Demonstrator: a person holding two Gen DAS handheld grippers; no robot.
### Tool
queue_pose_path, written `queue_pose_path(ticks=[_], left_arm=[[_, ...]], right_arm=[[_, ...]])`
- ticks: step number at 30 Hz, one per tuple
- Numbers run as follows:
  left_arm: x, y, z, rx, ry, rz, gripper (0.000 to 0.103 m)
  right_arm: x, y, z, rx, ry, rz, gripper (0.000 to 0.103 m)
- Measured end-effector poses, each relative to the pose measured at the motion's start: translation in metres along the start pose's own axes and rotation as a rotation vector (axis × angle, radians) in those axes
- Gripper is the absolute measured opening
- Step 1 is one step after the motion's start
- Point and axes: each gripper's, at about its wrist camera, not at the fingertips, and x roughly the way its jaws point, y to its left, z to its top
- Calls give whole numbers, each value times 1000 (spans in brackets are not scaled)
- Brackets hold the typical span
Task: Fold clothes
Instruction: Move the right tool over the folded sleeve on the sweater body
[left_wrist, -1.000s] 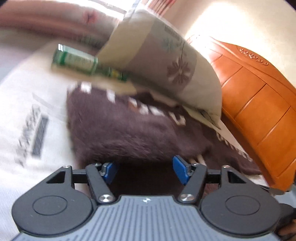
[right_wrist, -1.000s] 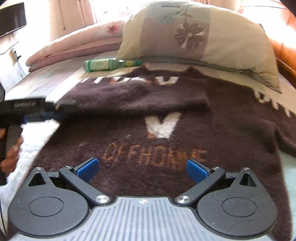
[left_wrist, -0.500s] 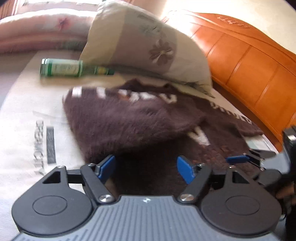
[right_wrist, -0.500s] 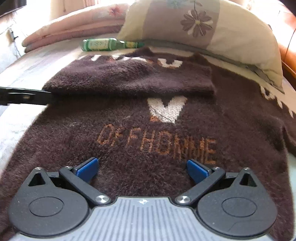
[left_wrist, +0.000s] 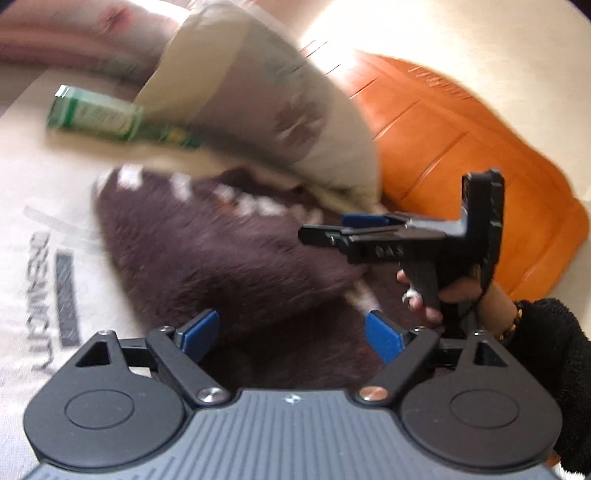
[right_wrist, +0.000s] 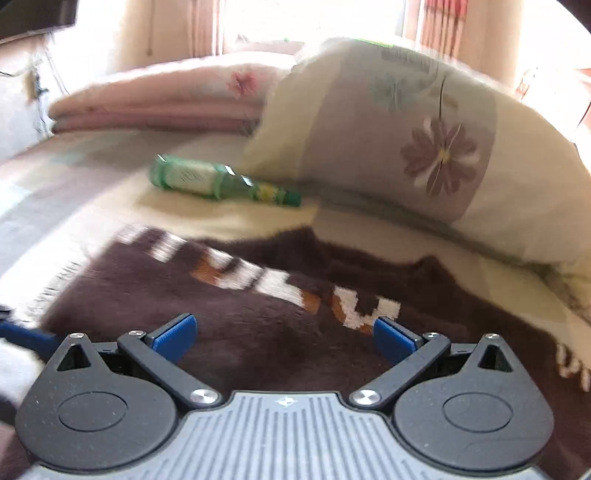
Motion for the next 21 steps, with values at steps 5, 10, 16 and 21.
queue_pose_path(ticks=[5, 10, 16, 21], left_arm=[[-3, -9, 0, 42, 26, 19, 87], [-29, -20, 9, 98, -37, 113, 93], [-57, 0, 19, 71, -79, 334, 96], [-72, 14, 23, 12, -113, 339, 96]], right_arm=[[19, -16, -29, 24, 63, 22, 103], [-8, -6, -9, 34, 42, 57, 103], [2, 43, 17, -22, 16, 173, 103], [32, 73, -7, -87, 65, 130, 103]])
